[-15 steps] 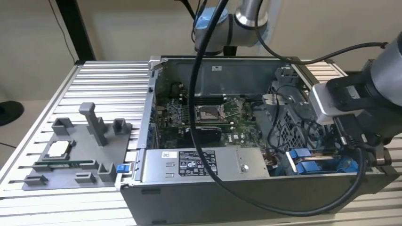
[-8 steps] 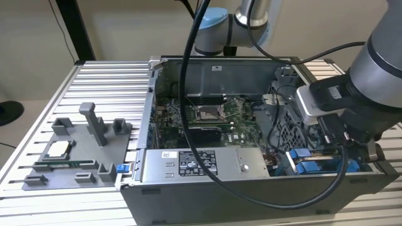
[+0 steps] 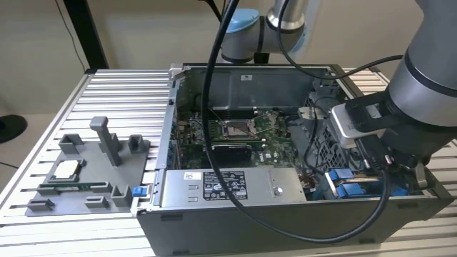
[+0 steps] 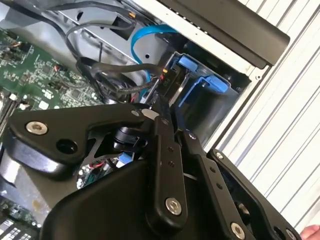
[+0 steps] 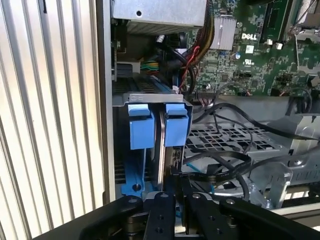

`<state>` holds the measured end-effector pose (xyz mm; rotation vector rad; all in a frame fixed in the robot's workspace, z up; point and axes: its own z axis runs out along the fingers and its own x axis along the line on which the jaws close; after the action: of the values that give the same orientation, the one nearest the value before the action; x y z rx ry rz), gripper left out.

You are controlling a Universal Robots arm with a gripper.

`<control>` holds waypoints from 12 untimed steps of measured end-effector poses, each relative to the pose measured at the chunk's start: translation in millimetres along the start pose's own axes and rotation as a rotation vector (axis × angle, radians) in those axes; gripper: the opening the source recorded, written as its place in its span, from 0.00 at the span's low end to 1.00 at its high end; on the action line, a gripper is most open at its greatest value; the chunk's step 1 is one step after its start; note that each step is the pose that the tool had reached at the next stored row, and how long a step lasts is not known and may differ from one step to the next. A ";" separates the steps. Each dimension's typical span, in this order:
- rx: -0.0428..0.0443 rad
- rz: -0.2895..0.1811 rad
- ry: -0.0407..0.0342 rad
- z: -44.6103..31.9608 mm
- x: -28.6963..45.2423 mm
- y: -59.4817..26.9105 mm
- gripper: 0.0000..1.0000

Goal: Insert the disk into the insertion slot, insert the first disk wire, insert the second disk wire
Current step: 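Insert the second disk wire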

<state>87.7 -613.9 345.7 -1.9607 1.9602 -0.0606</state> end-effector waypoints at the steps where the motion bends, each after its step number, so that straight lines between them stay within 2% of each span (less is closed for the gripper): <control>1: -0.0004 -0.001 0.0029 0.9 0.2 0.0 0.00; 2: -0.0031 0.000 0.0031 1.7 0.4 -1.0 0.00; 4: -0.0203 0.004 0.0039 3.6 0.7 -5.8 0.00; 5: -0.0328 0.006 0.0044 4.3 0.7 -7.7 0.00; 8: -0.0850 0.019 0.0057 5.2 0.8 -10.5 0.00; 9: -0.0996 0.022 0.0040 5.5 0.7 -11.2 0.00; 10: -0.1049 0.025 -0.0010 5.9 0.6 -12.5 0.00; 12: -0.1058 0.025 -0.0086 7.1 0.2 -16.2 0.00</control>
<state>105.3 -613.0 343.7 -1.9973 2.0204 0.0593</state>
